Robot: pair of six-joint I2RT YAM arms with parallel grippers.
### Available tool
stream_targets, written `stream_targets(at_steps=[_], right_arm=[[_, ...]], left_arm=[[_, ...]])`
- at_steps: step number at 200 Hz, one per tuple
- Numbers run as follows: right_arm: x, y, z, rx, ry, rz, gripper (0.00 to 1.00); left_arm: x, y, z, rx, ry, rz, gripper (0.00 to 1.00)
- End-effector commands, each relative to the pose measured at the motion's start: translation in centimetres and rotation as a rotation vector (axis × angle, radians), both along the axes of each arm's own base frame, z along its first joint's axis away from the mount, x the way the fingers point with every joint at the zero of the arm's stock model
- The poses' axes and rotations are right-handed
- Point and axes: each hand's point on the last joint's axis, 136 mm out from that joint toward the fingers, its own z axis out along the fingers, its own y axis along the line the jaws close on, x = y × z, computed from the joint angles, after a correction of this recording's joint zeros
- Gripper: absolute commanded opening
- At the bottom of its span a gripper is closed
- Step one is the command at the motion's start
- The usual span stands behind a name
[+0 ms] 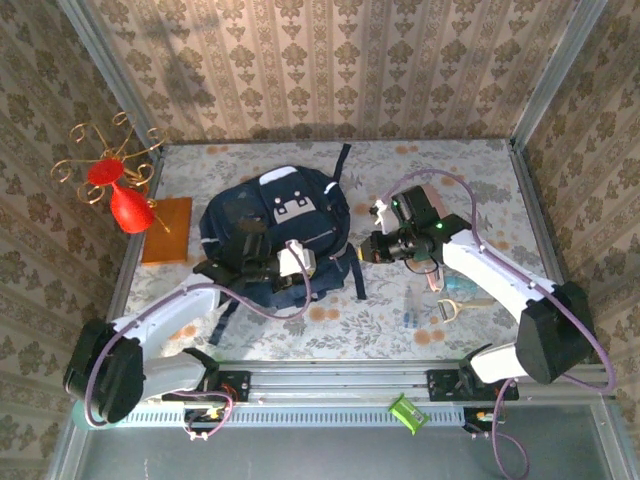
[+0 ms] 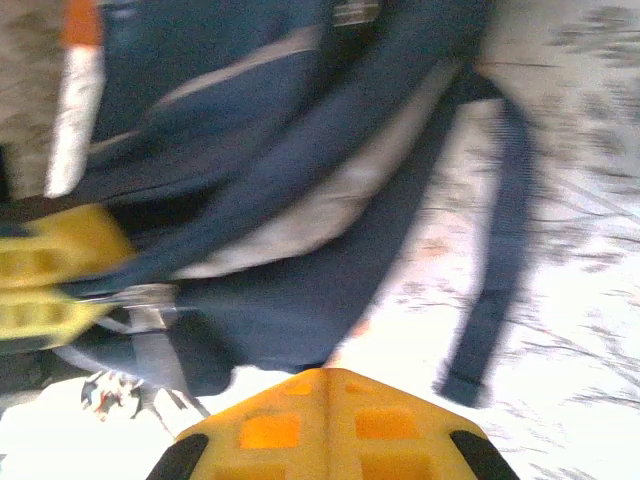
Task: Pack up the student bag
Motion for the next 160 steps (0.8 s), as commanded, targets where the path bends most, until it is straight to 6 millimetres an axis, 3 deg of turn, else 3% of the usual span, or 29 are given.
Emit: stream_targets(at_steps=[1,30,34,58,94,160], right_arm=[[0.5,-1.3,-1.4,-0.075,0.012,-0.035,0.00],[-0.5,1.6,0.5,0.067,-0.092,0.115,0.00],[-0.8,1.8,1.7,0.097,-0.136,0.133,0.04],[-2.2,3.4,3.4,0.217,-0.236,0.238,0.20],[-3.2,4.7,2.8,0.135,-0.333,0.307,0.42],[-1.4,6.3,1.6,0.092,-0.396,0.332,0.44]], left_arm=[[1.2,0.7,1.1,-0.036,-0.052,0.051,0.00],[0.3,-0.1,2.3,-0.101,-0.038,-0.008,0.00],[0.2,-0.3,2.4,-0.109,-0.036,-0.019,0.00],[-0.4,-0.6,3.1,-0.151,-0.035,-0.054,0.00],[-0.6,-0.6,3.2,-0.158,-0.031,-0.061,0.00],[-0.7,-0.8,3.3,-0.165,-0.025,-0.071,0.00]])
